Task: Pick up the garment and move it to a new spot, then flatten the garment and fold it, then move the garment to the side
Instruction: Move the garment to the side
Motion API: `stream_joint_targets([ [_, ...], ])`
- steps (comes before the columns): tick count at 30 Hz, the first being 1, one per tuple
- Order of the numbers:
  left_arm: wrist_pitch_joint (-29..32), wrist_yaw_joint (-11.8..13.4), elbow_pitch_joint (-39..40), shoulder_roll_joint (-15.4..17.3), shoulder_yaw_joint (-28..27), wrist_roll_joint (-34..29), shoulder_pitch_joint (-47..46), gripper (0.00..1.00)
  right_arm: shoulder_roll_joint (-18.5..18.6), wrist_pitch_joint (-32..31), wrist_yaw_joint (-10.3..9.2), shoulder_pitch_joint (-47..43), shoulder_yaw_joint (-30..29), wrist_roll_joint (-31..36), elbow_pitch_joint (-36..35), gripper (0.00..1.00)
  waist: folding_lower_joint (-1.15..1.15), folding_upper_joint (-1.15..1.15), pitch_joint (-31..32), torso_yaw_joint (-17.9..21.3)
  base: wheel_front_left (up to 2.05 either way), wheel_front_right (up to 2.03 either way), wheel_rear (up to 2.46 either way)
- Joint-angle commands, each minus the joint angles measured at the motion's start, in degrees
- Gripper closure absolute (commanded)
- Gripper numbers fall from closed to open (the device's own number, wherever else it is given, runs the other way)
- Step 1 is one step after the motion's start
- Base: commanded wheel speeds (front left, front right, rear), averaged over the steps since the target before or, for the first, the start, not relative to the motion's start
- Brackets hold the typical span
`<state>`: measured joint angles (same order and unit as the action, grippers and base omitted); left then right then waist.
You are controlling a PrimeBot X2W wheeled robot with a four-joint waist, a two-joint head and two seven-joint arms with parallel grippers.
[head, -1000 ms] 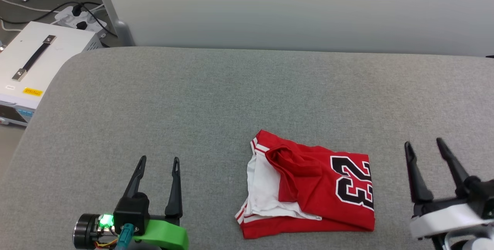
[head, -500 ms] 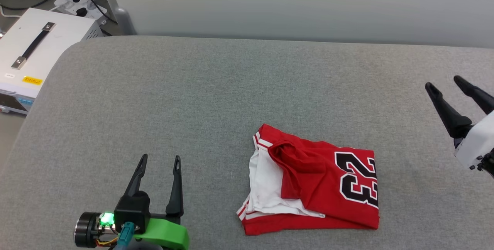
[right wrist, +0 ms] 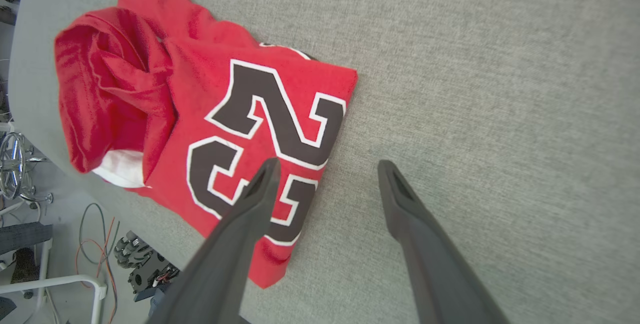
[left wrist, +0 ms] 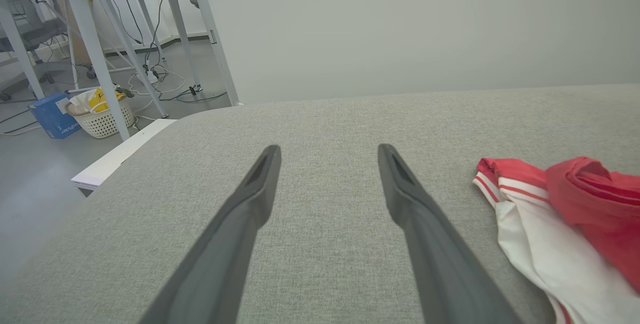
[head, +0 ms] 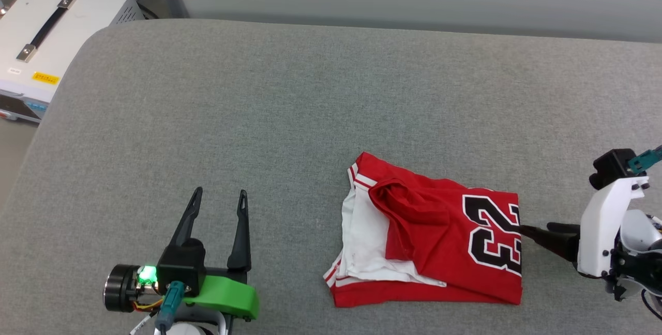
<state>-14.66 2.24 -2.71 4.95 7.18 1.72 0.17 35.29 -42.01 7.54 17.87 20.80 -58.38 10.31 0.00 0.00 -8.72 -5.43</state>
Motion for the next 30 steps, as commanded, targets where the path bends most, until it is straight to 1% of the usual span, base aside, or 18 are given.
stream_joint_targets([
  [1, -0.34, -0.32, 0.1, -0.42, 0.11, -0.45, -1.42, 0.0, -1.07, 0.07, -0.05, -0.7, 0.43, -0.74, 0.78, 0.0, 0.0, 0.0, -1.33, -0.61, 0.0, 0.0, 0.0],
  [5, -0.34, -0.44, 0.05, -0.53, 0.3, -0.48, -2.58, 0.0, -3.12, 1.17, -0.05, -0.67, 1.86, -1.82, 3.03, 0.0, 0.0, 0.0, -3.03, -1.17, 0.0, 0.0, 0.0],
  [12, -0.34, -0.48, -0.27, -0.72, 0.52, -0.51, -4.21, 0.0, -6.1, 3.48, -0.05, 0.16, 6.05, -3.55, 6.29, 0.0, 0.0, 0.0, -4.79, -1.94, 0.0, 0.0, 0.0],
  [16, -0.34, -0.36, -0.51, -0.81, 0.57, -0.55, -4.54, 0.0, -6.17, 4.13, -0.05, 0.67, 8.83, -4.1, 7.11, 0.0, 0.0, 0.0, -4.87, -2.19, 0.0, 0.0, 0.0],
  [17, -0.34, -0.32, -0.56, -0.83, 0.55, -0.54, -4.55, 0.0, -5.94, 4.7, -0.05, 0.88, 9.34, -3.98, 6.95, 0.6, 0.0, 0.0, -4.81, -2.2, 0.0, 0.0, 0.0],
  [18, -0.34, -0.27, -0.62, -0.84, 0.52, -0.52, -4.56, 0.0, -5.73, 5.63, -0.05, 1.08, 9.64, -4.14, 6.85, 1.0, 0.0, 0.0, -4.72, -2.22, 0.0, 0.0, 0.0],
  [25, -0.34, 0.08, -0.85, -0.9, 0.14, -0.48, -3.82, 0.0, -3.06, 11.35, -0.05, 4.01, 11.58, -4.3, 4.6, 1.0, 0.0, 0.0, -3.56, -1.27, 0.0, 0.0, 0.0],
  [30, -0.34, 0.27, -0.8, -0.9, -0.08, -0.53, -3.36, 0.0, 0.56, 15.45, -0.05, 6.73, 13.35, -2.03, 2.06, 1.0, 0.0, 0.0, -2.51, 0.39, 0.0, 0.0, 0.0],
])
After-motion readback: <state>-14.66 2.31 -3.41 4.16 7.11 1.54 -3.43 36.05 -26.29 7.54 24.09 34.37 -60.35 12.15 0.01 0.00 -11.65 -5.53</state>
